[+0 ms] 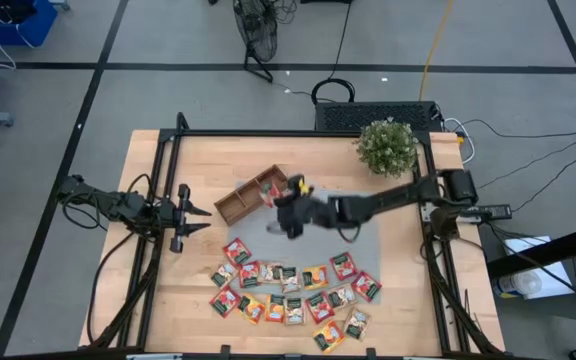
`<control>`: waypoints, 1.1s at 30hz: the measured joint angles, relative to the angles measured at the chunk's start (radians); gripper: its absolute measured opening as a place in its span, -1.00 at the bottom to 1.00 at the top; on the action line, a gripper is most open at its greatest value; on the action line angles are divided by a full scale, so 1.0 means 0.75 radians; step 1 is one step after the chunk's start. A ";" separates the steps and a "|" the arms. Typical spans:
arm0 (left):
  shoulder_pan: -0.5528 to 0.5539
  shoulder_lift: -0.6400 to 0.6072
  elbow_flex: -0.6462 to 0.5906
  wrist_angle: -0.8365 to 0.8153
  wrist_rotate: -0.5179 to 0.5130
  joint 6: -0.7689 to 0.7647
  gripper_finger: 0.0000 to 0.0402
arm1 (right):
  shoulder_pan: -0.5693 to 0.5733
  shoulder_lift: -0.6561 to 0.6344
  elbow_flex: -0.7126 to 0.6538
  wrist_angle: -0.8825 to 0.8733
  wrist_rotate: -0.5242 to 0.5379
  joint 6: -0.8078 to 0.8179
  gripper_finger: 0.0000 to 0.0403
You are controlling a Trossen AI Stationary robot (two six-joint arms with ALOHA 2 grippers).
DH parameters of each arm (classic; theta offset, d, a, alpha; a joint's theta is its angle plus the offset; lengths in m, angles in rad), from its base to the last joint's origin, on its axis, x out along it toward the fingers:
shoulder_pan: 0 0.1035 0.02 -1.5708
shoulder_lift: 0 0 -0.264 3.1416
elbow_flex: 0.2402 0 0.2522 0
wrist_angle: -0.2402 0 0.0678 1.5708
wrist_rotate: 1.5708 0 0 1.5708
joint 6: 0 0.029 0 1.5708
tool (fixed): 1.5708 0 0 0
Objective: Pick & Place Tea
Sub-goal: Put the red tea bag into the left section of the wooden organizer
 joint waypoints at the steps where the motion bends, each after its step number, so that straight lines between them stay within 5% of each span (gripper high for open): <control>1: 0.000 0.001 0.000 0.000 0.000 0.000 -0.37 | -0.035 0.000 0.000 0.018 -0.051 0.022 -1.00; 7: 0.001 0.001 0.000 0.000 0.000 0.000 -0.37 | -0.151 0.010 0.000 0.053 -0.155 0.054 -1.00; 14: 0.000 0.001 0.000 0.000 0.000 0.000 -0.37 | -0.100 0.014 0.000 0.108 -0.161 -0.094 -1.00; 24: 0.000 0.000 0.000 0.097 0.001 0.009 -0.37 | 0.024 0.213 0.001 0.522 -0.128 -0.582 -1.00; 33: 0.000 0.000 0.000 0.222 -0.026 -0.150 -0.37 | 0.041 0.300 0.001 0.880 -0.052 -0.638 -0.99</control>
